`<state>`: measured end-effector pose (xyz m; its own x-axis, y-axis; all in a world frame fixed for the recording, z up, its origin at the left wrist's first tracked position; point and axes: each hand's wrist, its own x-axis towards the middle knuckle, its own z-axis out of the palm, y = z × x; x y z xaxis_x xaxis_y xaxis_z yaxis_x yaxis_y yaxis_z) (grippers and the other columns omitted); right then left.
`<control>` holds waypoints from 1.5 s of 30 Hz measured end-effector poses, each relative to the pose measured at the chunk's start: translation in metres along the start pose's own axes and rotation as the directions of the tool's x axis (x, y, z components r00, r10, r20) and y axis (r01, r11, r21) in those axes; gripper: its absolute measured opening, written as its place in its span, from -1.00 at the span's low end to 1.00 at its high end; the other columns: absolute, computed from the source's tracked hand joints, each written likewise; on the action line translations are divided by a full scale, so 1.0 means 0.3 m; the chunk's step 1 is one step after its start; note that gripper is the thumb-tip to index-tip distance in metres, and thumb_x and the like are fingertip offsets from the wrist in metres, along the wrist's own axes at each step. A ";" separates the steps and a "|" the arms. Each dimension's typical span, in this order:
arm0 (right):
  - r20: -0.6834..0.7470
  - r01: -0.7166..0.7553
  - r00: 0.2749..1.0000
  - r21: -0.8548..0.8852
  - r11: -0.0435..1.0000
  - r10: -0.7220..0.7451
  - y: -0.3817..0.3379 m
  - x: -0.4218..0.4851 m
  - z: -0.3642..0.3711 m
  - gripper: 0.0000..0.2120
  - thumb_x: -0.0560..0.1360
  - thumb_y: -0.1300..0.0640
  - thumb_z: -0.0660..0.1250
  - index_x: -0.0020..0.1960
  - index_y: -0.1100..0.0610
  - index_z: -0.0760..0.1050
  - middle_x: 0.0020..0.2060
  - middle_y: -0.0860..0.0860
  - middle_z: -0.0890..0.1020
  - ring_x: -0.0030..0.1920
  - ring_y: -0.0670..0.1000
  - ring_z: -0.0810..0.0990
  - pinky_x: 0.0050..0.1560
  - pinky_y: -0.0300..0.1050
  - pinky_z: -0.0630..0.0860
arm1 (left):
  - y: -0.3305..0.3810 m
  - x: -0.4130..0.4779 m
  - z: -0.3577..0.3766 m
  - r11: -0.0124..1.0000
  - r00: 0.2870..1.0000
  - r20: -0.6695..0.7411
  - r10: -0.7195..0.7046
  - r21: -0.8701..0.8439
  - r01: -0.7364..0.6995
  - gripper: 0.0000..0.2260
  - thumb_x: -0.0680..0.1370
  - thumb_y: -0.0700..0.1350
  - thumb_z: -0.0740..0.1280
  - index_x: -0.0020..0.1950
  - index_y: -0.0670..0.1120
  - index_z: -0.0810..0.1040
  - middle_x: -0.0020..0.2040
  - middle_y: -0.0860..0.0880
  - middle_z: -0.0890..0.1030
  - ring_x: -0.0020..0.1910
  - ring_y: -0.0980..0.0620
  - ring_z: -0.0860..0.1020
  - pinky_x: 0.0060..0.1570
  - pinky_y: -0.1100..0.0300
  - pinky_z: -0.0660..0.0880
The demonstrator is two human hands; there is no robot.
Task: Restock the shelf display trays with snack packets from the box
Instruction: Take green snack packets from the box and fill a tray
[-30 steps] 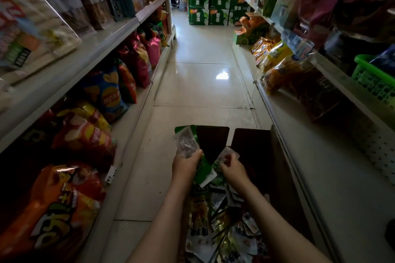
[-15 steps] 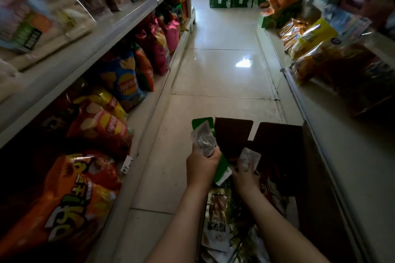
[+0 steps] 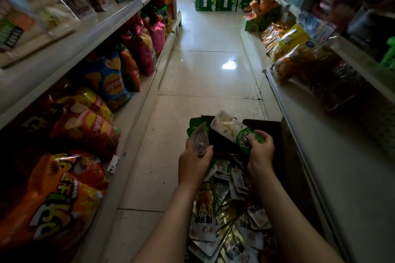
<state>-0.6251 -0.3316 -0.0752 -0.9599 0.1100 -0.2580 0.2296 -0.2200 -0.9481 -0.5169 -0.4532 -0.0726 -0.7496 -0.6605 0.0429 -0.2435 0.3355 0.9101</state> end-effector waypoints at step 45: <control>0.533 -0.377 0.828 0.292 0.879 0.177 0.009 -0.046 -0.071 -0.74 0.60 0.26 0.10 0.21 0.12 0.47 0.01 0.18 0.59 -0.14 0.10 0.65 -0.21 -0.04 0.63 | -0.033 0.004 0.012 0.979 0.995 -0.037 -0.091 -0.187 0.083 -0.67 0.46 -0.01 0.47 0.20 -0.02 0.58 -0.07 0.19 0.62 -0.17 0.42 0.52 -0.24 0.62 0.38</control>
<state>-0.6079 -0.3130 -0.0783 -0.8395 -0.4643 -0.2824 0.5161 -0.5183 -0.6819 -0.5176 -0.4550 -0.0831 -0.7008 -0.7129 -0.0249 -0.1850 0.1479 0.9716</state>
